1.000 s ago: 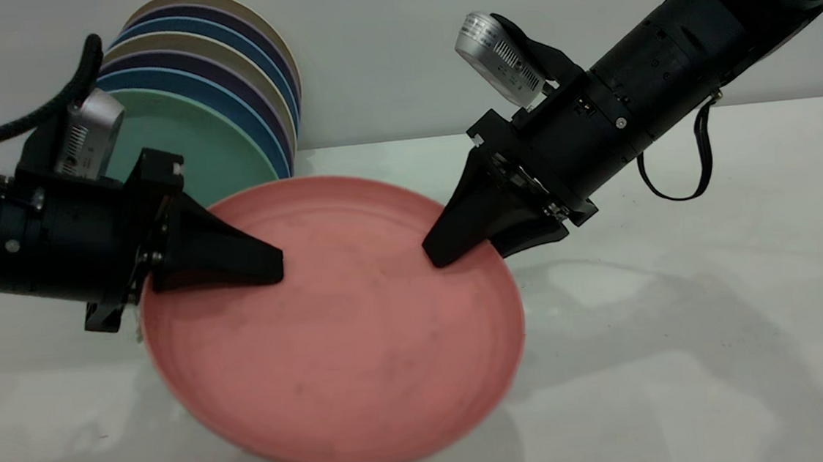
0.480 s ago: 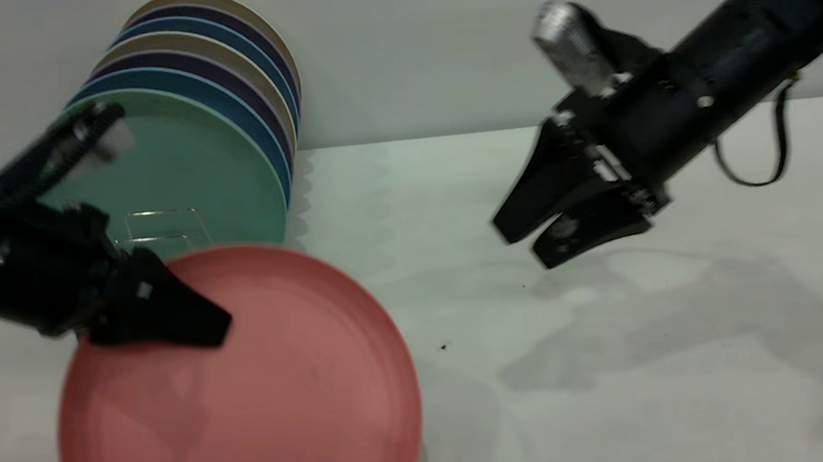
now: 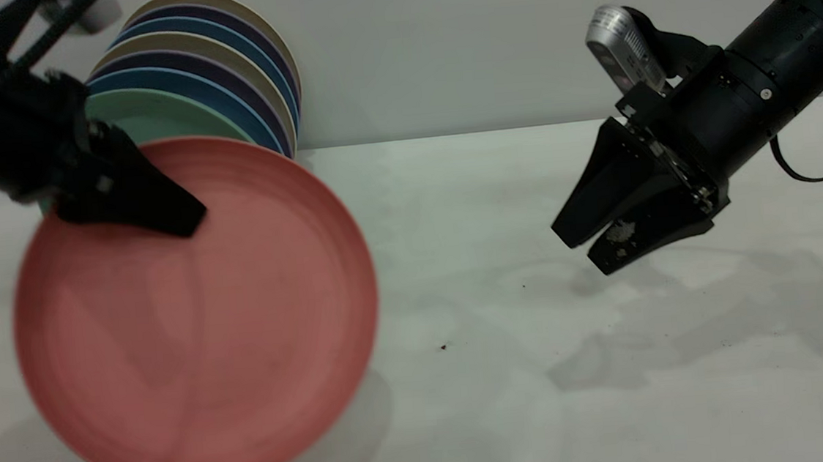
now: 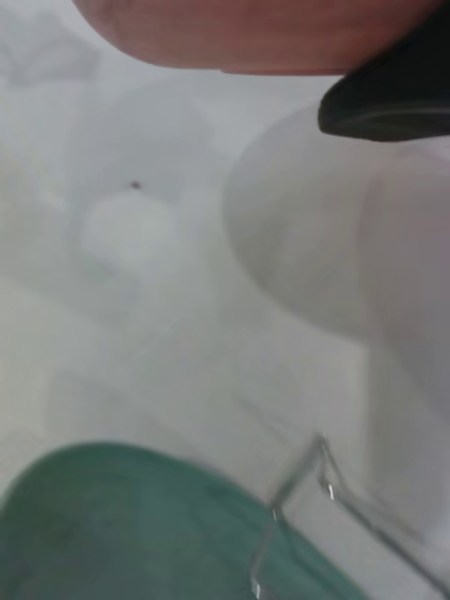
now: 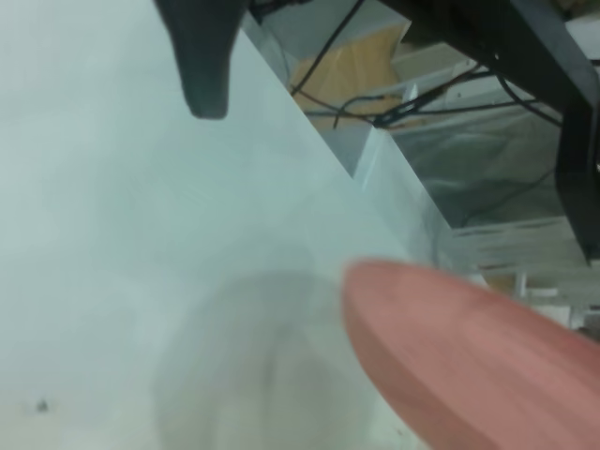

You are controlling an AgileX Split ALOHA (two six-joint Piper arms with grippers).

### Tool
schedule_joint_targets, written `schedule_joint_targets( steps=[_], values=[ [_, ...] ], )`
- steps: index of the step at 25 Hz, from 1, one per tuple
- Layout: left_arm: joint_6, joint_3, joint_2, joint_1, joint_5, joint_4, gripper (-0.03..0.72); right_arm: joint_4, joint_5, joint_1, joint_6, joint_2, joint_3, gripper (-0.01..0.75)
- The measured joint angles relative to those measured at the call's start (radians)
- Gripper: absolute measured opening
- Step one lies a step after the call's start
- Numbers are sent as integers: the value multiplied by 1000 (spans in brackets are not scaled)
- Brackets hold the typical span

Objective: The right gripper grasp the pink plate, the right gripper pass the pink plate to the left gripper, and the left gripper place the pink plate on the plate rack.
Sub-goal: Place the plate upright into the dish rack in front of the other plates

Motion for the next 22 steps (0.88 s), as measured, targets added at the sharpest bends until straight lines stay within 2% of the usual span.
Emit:
schedule_joint_targets(
  steps=[5,11,13,18,22],
  values=[
    [-106,-156,0,0,96,251,119,-17,1,-1,15,0,0,573],
    [-32,-323,0,0,150,437,119,-20,1,-2,17,0,0,573],
    [47,-367,0,0,169,475,119,-25,1,-2,17,0,0,573],
    [255,-450,0,0,301,495,119,-65,-2,-2,44,0,0,573],
    [306,-474,0,0,294,498,119,-84,-2,-2,60,0,0,573]
  ],
)
